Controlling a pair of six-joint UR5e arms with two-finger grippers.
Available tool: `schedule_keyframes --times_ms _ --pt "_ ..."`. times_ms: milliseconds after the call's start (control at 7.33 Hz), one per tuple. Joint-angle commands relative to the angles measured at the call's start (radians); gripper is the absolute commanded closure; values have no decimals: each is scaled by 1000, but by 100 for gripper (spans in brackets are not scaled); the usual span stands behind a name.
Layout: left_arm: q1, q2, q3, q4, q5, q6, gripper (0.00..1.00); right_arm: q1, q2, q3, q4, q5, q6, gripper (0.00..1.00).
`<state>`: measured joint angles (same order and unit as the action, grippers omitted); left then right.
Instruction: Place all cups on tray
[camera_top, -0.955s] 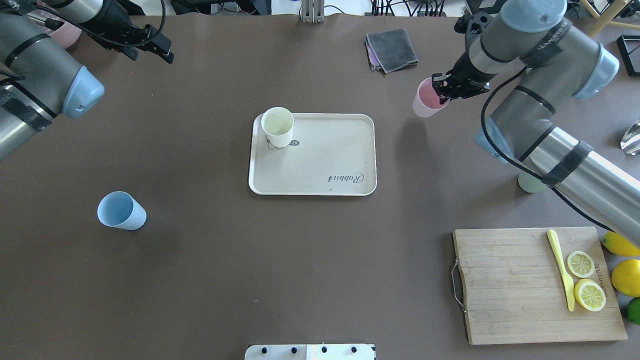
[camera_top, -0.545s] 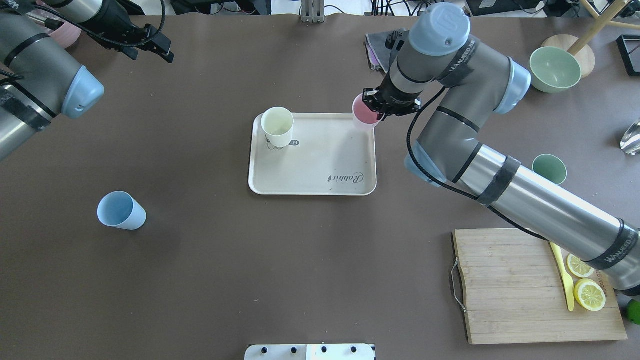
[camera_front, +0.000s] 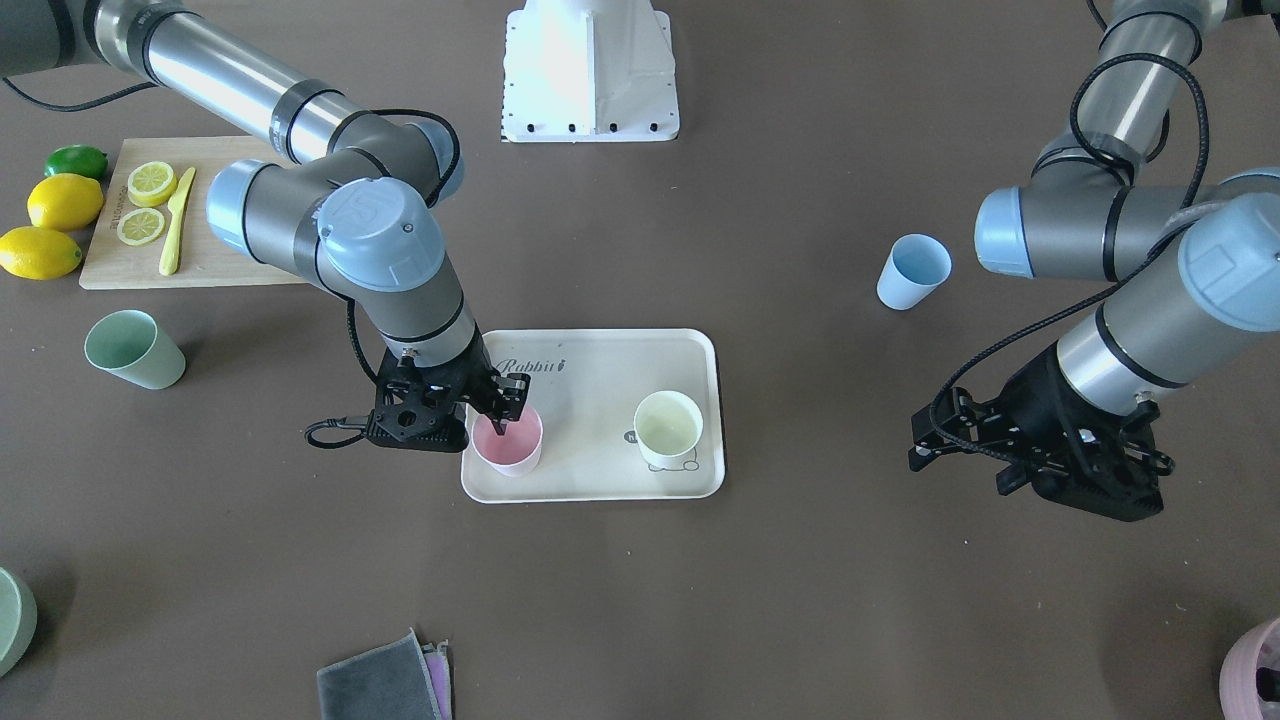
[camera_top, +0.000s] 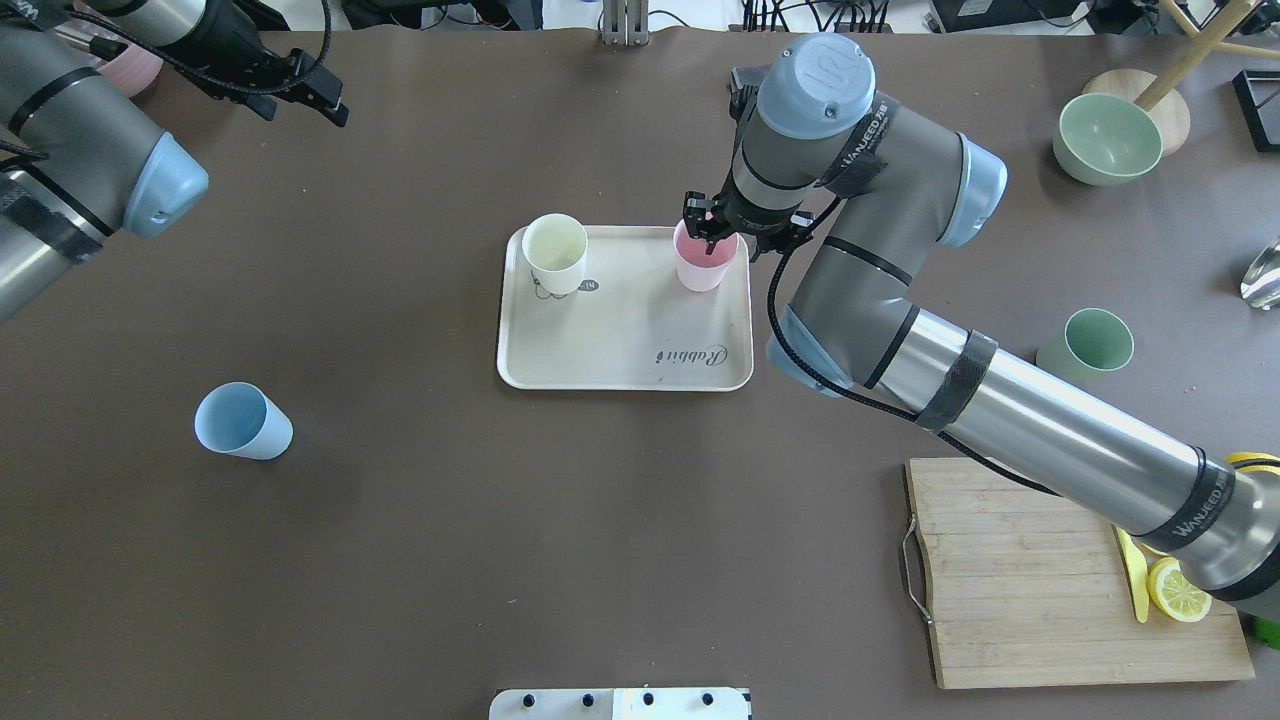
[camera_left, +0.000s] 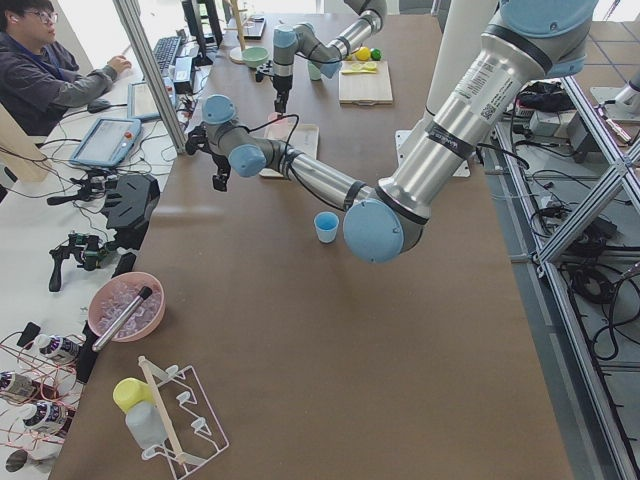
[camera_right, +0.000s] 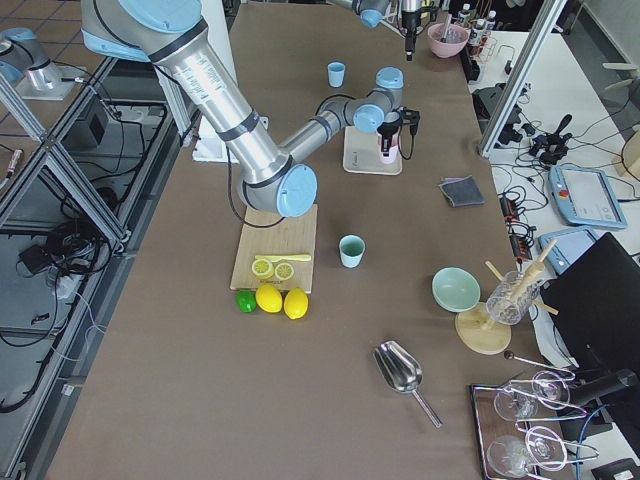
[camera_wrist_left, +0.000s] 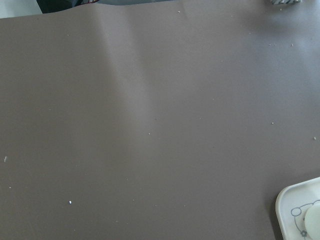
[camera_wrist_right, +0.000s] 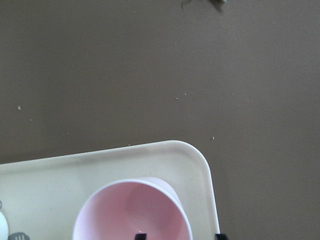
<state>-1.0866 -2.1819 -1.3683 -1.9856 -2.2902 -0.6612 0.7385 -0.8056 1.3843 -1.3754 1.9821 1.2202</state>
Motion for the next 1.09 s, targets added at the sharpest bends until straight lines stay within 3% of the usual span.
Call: schedule_keyframes --times_ms 0,273,409,682,955 --pt "1 28 -30 -4 0 -2 1 65 20 7 -5 45 -14 1" --pt "14 199 -195 -4 1 -14 1 165 -10 10 -10 141 -118 1" --pt "36 337 -297 -7 9 -9 1 220 -39 10 -10 179 -207 1" --pt "112 526 -455 -13 80 -17 1 342 -131 42 -11 274 -362 1" --pt "199 632 -473 -126 84 -93 1 406 -213 140 -75 302 -500 1"
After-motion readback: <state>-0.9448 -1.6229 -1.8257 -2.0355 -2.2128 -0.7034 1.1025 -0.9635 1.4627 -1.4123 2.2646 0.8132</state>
